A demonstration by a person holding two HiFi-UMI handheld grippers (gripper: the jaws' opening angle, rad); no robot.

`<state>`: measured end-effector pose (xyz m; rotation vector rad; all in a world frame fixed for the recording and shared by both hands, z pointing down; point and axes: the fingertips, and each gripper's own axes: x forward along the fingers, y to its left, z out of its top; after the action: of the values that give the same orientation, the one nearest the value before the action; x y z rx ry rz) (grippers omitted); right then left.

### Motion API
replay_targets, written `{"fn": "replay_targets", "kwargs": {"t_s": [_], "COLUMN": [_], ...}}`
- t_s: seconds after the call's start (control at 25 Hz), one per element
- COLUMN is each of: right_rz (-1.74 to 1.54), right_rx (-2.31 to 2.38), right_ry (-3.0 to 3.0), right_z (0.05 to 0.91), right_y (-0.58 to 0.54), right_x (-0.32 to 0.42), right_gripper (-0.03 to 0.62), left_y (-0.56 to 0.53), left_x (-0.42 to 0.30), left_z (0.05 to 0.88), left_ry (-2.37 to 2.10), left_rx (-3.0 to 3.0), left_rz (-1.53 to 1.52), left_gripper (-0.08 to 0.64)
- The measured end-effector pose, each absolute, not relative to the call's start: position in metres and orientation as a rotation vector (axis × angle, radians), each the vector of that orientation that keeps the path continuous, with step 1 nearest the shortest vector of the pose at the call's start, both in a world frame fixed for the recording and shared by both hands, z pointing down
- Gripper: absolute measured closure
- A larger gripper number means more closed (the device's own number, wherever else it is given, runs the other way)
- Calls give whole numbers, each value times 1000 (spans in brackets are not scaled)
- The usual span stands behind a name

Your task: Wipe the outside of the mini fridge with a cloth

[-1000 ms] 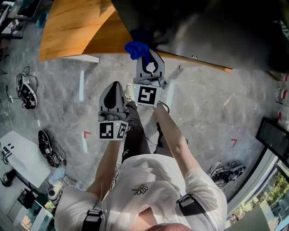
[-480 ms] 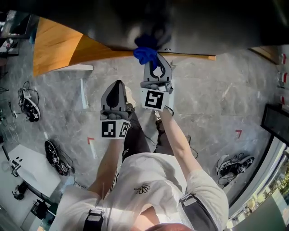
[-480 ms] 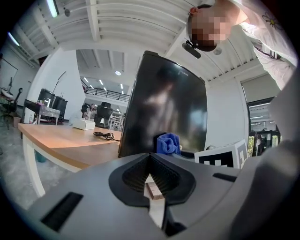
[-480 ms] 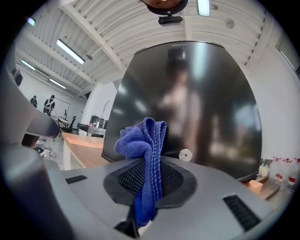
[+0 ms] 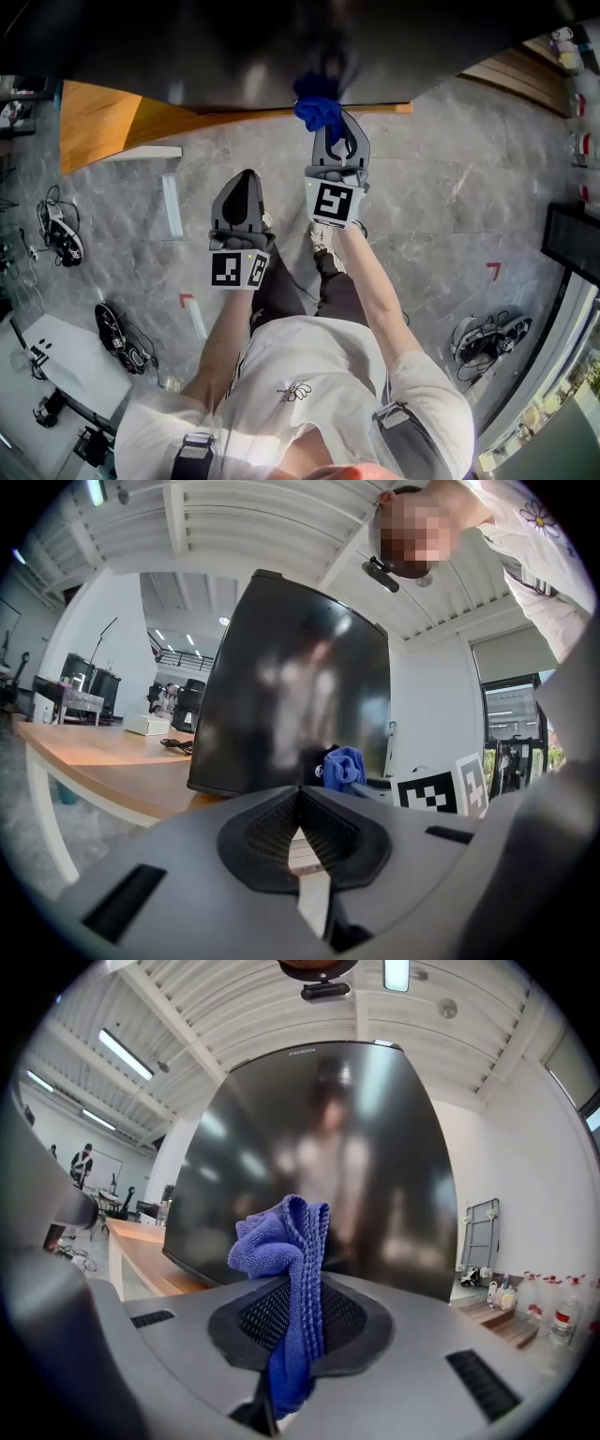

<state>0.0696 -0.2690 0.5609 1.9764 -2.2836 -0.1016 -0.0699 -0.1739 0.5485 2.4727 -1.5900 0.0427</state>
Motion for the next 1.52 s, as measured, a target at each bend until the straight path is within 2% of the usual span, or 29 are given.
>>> {"fn": "replay_targets", "kwargs": {"t_s": [0.48,1.28,1.52], "right_rz": [-20,68,155], "right_rx": [2178,2379,2500], "right_ry": [-2049,-1824,-1834], "right_z": [571,575,524], "right_y": [-268,-270,-245], "right_x": [186,277,295], "right_gripper": [531,531,531], "left_y": [-172,-150,-151], "left_x": [-44,-45,-46], "left_z": [543,526,491], "left_ry": [-1555,-1585,-1620], "left_rx": [2513,2536,2604], "left_rz": [48,50,-3], "left_gripper": [555,555,555]}}
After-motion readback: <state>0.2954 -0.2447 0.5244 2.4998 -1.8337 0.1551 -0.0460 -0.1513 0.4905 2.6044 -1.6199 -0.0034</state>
